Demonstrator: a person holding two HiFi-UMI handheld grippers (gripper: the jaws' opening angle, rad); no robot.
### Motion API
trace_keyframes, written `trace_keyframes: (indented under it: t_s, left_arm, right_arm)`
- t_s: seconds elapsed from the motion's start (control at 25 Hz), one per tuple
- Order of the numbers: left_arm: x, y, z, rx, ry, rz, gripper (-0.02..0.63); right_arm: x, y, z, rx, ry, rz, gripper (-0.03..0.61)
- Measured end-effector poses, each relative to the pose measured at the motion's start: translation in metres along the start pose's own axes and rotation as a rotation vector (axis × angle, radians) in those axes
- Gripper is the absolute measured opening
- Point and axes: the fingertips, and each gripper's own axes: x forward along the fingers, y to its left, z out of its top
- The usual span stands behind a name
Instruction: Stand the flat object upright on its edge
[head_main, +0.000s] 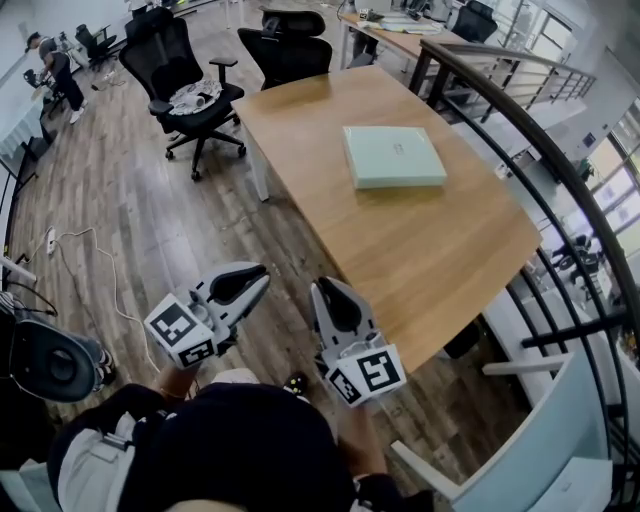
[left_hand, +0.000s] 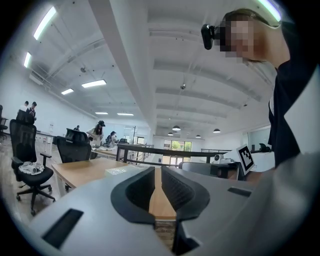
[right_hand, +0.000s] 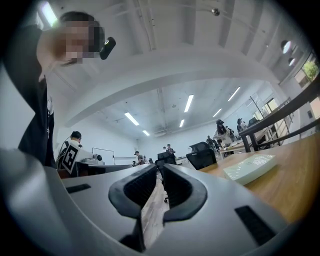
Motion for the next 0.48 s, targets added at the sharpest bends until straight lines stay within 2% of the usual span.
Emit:
trace_keyframes:
  t_s: [0.28,0.48]
  left_arm:
    - [0.011,0.012,-0.006,-0.005,-0.001,-0.009,0.034]
    - [0.036,0.029,-0.001,-0.014,-0.024,-0.071,0.034]
  right_arm:
    - [0.003,-0.014,-0.009,0.007,0.011,-0.021,0.028]
    - [0.014,-0.034,0.003,-0.030,-0.009,-0.081,0.028]
